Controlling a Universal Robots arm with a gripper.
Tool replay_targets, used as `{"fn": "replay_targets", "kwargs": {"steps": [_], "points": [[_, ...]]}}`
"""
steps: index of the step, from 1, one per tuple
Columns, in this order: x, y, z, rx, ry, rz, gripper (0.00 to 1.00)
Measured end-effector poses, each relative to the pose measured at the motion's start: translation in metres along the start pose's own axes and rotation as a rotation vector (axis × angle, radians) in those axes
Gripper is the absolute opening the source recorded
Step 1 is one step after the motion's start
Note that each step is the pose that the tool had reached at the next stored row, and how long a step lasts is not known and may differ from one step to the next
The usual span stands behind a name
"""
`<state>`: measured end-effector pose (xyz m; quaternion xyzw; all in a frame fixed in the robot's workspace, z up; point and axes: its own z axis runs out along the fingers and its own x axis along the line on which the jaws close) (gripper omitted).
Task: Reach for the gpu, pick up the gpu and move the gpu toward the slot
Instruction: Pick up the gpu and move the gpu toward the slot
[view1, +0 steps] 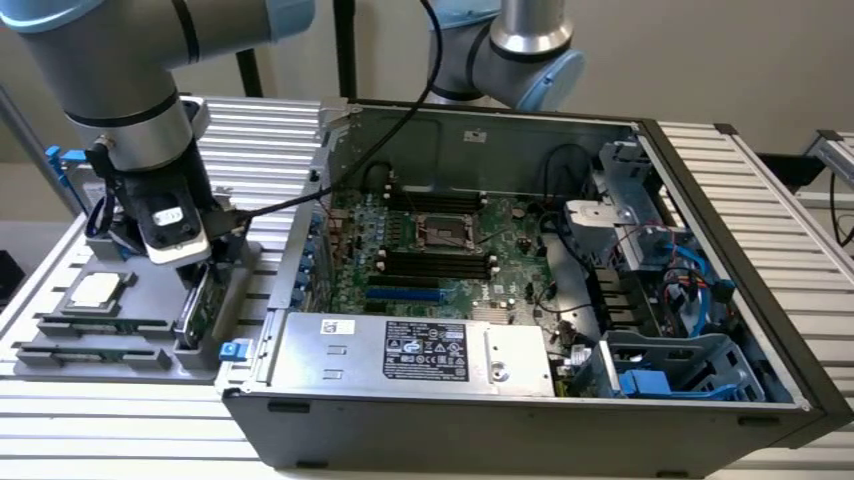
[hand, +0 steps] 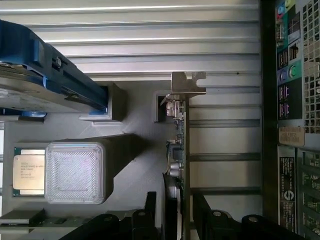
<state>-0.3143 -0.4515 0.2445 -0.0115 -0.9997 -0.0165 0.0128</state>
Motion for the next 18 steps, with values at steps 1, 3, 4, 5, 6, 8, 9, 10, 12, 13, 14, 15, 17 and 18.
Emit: {"fn": "replay_targets", "kwargs": {"steps": [1,3,4,5,6,8,9,10,12,13,14,15,17,18], "points": [[0.0000,0.0000,0.0002,0.0003,0.0098,0.000,0.42],[0.0000,0.0000,0.0011,0.0002,0.0205,0.001,0.42],[-0.0001,0.0000,0.0013,0.0004,0.0220,0.001,0.42],[-0.0006,-0.0001,0.0016,0.0004,0.0223,0.001,0.42],[-0.0012,-0.0001,0.0018,0.0003,0.0223,0.002,0.42],[-0.0022,0.0000,0.0020,0.0002,0.0223,0.003,0.42],[-0.0022,0.0000,0.0021,0.0003,0.0224,0.004,0.42],[-0.0022,0.0000,0.0022,0.0003,0.0226,0.005,0.42],[-0.0025,0.0000,0.0030,0.0001,0.0225,0.007,0.42],[-0.0028,0.0000,0.0034,0.0001,0.0226,0.007,0.42],[-0.0033,-0.0001,0.0038,0.0002,0.0227,0.008,0.42],[-0.0038,-0.0001,0.0042,0.0001,0.0226,0.008,0.42],[-0.0041,-0.0001,0.0044,0.0001,0.0230,0.010,0.42],[-0.0040,-0.0001,0.0044,0.0002,0.0233,0.011,0.42]]}}
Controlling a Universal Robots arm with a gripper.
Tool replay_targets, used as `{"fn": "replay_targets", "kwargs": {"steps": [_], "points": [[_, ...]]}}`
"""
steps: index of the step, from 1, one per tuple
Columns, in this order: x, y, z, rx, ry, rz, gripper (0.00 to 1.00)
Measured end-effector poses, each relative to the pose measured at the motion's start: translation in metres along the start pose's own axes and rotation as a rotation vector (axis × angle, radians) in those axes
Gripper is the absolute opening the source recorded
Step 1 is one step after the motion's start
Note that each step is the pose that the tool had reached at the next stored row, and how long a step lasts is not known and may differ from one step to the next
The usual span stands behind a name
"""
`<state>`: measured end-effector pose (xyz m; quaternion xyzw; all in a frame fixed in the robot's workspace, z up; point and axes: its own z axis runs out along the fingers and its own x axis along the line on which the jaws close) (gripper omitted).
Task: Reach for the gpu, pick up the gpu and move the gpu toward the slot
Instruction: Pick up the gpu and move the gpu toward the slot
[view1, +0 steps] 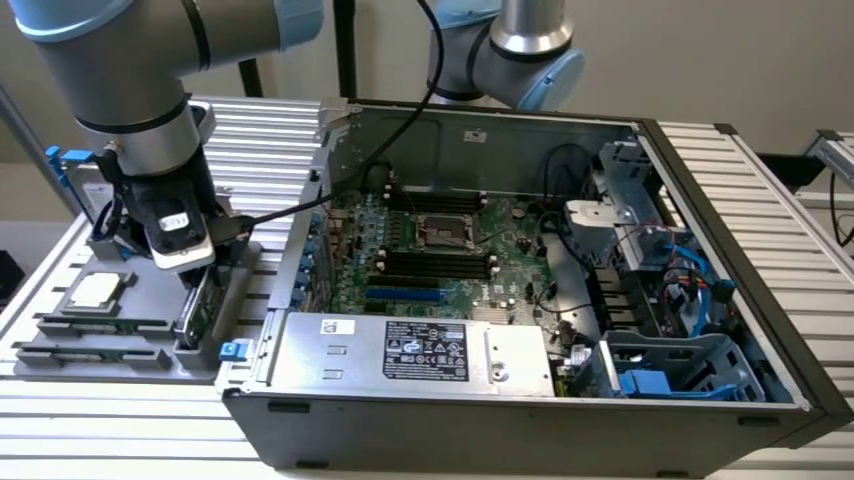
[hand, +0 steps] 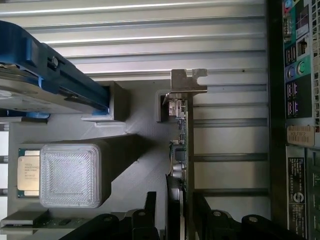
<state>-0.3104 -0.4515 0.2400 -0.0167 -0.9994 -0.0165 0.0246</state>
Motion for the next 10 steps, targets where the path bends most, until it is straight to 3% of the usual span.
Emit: {"fn": "replay_targets", "kwargs": {"steps": [4,5,10], "points": [[-0.0002,0.0000,0.0003,-0.0003,0.0012,0.005,0.40],[-0.0002,0.0000,0.0003,-0.0003,0.0018,0.006,0.33],[-0.0005,-0.0004,0.0003,-0.0006,0.0065,0.015,0.33]]}}
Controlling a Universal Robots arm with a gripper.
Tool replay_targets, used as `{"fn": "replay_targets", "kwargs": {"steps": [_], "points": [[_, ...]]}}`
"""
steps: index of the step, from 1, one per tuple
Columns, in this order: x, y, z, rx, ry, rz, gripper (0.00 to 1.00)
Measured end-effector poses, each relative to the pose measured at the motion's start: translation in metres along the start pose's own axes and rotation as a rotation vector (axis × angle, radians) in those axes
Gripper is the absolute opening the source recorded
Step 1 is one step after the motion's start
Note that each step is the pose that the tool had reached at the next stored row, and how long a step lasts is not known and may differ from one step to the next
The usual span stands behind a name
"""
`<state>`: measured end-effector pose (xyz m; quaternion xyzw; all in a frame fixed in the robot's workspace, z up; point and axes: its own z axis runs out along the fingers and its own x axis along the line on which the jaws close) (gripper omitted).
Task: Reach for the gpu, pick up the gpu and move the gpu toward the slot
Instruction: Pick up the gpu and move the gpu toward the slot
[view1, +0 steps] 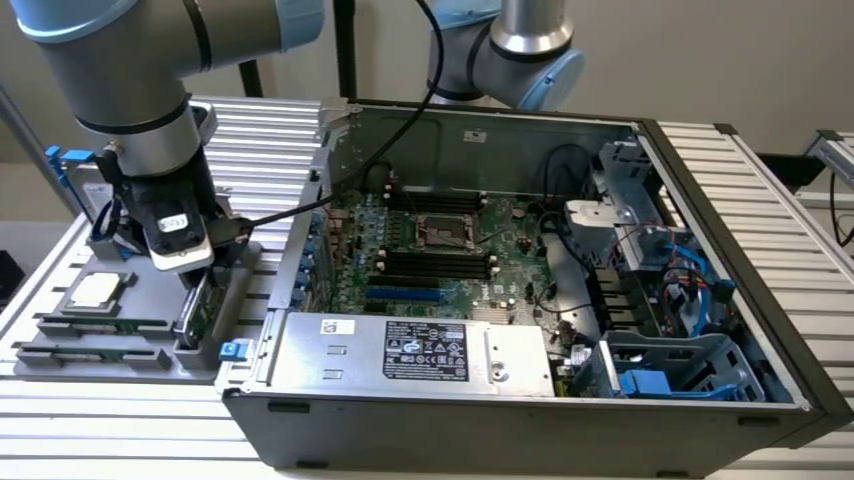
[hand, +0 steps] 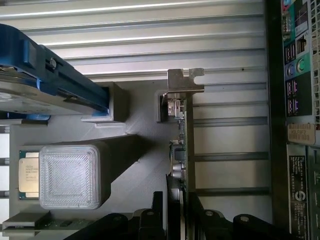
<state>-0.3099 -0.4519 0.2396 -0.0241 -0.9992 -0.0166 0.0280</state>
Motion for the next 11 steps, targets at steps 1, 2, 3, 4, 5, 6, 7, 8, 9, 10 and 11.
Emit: {"fn": "replay_targets", "kwargs": {"steps": [1,2,3,4,5,6,7,8,9,10,11], "points": [[0.0000,-0.0002,0.0000,0.0000,0.0010,0.001,0.33],[0.0000,-0.0003,0.0000,0.0000,0.0023,0.003,0.33],[-0.0001,-0.0004,-0.0001,0.0001,0.0035,0.004,0.33],[-0.0001,-0.0004,-0.0001,0.0001,0.0044,0.006,0.33],[-0.0001,-0.0005,-0.0002,0.0001,0.0050,0.007,0.33],[-0.0001,-0.0005,-0.0001,0.0000,0.0052,0.007,0.33],[-0.0002,-0.0005,-0.0001,0.0000,0.0053,0.007,0.33],[-0.0002,-0.0005,0.0000,-0.0001,0.0052,0.007,0.31],[-0.0002,-0.0005,-0.0001,0.0000,0.0054,0.007,0.31],[-0.0003,-0.0005,-0.0001,-0.0001,0.0054,0.007,0.26],[-0.0002,-0.0005,-0.0001,0.0000,0.0054,0.007,0.26]]}}
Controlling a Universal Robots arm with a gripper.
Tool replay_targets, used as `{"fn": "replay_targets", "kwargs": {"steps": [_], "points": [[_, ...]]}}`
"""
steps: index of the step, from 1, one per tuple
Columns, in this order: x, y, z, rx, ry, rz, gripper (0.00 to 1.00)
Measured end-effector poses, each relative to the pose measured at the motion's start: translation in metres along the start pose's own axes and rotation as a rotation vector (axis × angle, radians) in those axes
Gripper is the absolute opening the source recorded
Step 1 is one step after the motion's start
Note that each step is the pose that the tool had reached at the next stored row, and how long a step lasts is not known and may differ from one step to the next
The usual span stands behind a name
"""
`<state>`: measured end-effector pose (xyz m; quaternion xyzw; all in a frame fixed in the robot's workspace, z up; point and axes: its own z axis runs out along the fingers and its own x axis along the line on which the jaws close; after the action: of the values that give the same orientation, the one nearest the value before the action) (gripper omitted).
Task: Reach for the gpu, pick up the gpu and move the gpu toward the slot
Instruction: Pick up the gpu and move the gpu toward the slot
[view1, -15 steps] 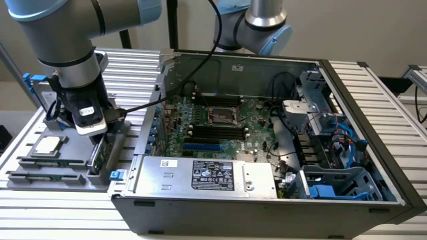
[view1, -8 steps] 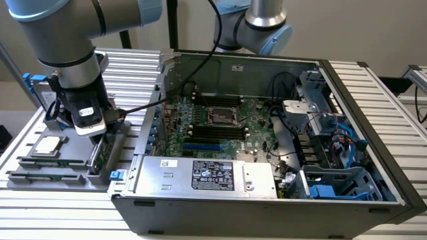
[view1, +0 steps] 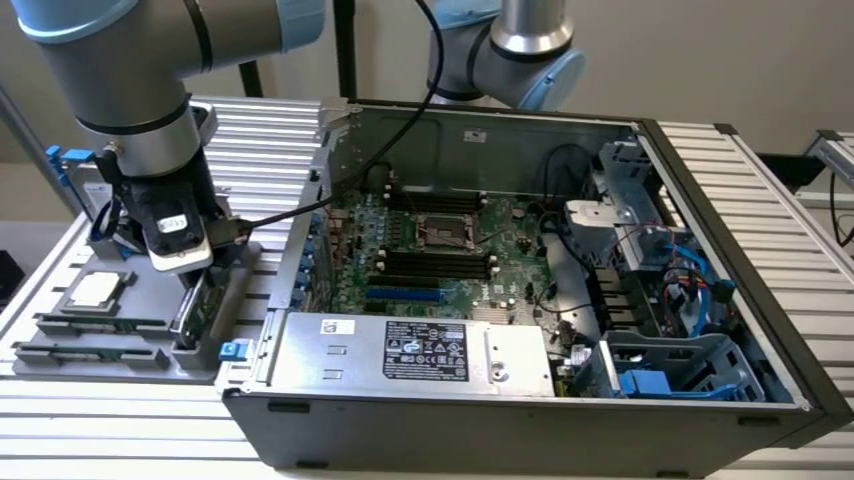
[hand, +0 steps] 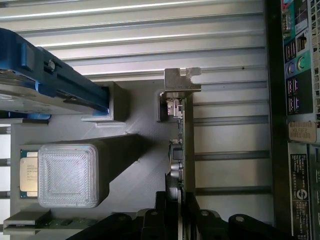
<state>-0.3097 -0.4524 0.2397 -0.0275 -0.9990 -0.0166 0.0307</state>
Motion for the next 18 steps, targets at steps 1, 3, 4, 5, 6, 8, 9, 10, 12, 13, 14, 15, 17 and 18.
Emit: {"fn": "replay_targets", "kwargs": {"steps": [1,3,4,5,6,8,9,10,12,13,14,15,17,18], "points": [[0.0000,0.0000,0.0000,0.0000,-0.0001,0.000,0.26],[0.0000,0.0000,0.0000,0.0000,-0.0001,0.000,0.26],[0.0000,0.0000,0.0000,0.0000,-0.0001,0.000,0.26],[0.0000,0.0000,0.0000,0.0000,-0.0001,0.000,0.26],[0.0000,0.0000,0.0000,0.0000,-0.0001,0.000,0.26],[0.0000,0.0000,0.0000,-0.0006,-0.0001,0.000,0.26],[0.0000,0.0001,0.0000,-0.0016,-0.0003,0.000,0.26],[0.0001,0.0001,0.0000,-0.0019,-0.0006,0.000,0.26],[0.0001,0.0000,-0.0004,-0.0017,-0.0011,-0.003,0.26],[0.0001,0.0000,-0.0007,-0.0014,-0.0015,-0.006,0.26],[0.0001,0.0000,-0.0009,-0.0014,-0.0019,-0.009,0.26],[0.0002,0.0000,-0.0013,-0.0011,-0.0021,-0.012,0.26],[0.0003,0.0001,-0.0023,-0.0006,-0.0021,-0.017,0.26],[0.0004,0.0001,-0.0030,-0.0006,-0.0021,-0.018,0.26]]}}
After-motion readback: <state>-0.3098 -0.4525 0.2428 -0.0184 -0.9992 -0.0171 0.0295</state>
